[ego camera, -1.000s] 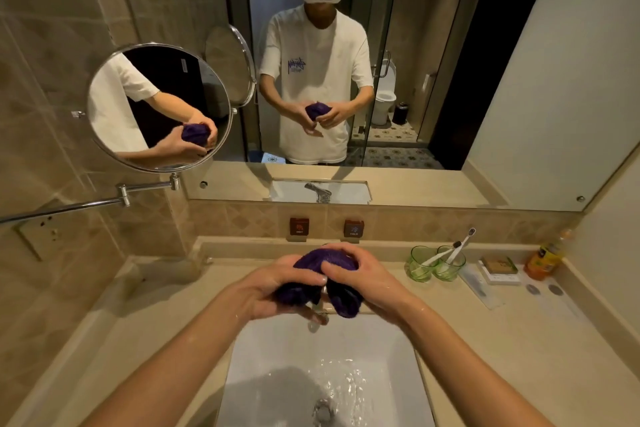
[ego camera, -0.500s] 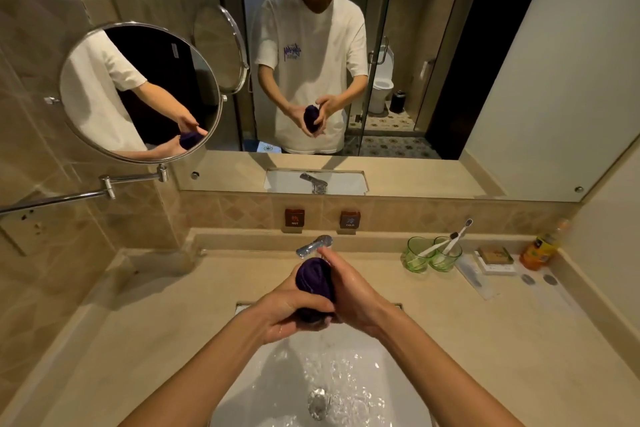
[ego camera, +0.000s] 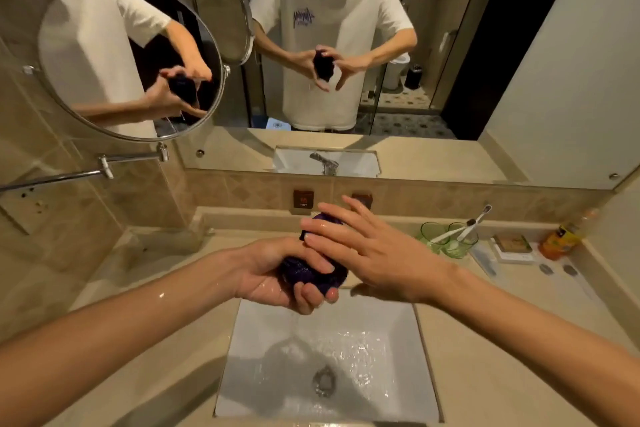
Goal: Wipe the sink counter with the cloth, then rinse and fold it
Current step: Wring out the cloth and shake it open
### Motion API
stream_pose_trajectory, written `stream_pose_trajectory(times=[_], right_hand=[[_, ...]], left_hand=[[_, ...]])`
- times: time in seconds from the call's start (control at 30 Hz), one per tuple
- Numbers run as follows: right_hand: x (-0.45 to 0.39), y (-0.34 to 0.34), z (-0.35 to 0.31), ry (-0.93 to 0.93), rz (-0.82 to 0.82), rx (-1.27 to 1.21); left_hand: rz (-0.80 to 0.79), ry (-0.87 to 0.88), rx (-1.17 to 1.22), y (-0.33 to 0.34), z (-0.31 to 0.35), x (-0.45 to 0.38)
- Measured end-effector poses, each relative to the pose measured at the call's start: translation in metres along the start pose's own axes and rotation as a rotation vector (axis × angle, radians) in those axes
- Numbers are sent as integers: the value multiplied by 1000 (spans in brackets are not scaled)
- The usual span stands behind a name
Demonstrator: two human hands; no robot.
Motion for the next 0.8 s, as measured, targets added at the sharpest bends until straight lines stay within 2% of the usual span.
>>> stream_pose_trajectory(times=[0.1, 0.17, 0.27, 0.4, 0.57, 0.8], right_hand=[[-14, -15, -4, -146, 344, -131], [-23, -17, -3, -163, 388, -139], [-32, -3, 1, -105, 227, -219], [-28, 25, -3, 17, 70, -172], [-28, 68, -13, 177, -275, -47], [-21, 104, -28, 231, -467, 141]], left_hand=[[-200, -113, -62, 13, -4, -3], [-260, -158, -71, 15, -3, -4], [-237, -196, -96, 7, -1, -3], [-11, -212, -232, -18, -7, -5], [172, -198, -560, -46, -21, -12], [485, -38, -1011, -84, -44, -33]])
Point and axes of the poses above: each hand's wrist, its own x-axis away from the middle knuckle, its own y-axis out of the palm, z = x × y, the point moved 6 cm from there along -x, towards the middle knuckle, and after that the axes turned 12 degrees about y, right-handed, at the moved point
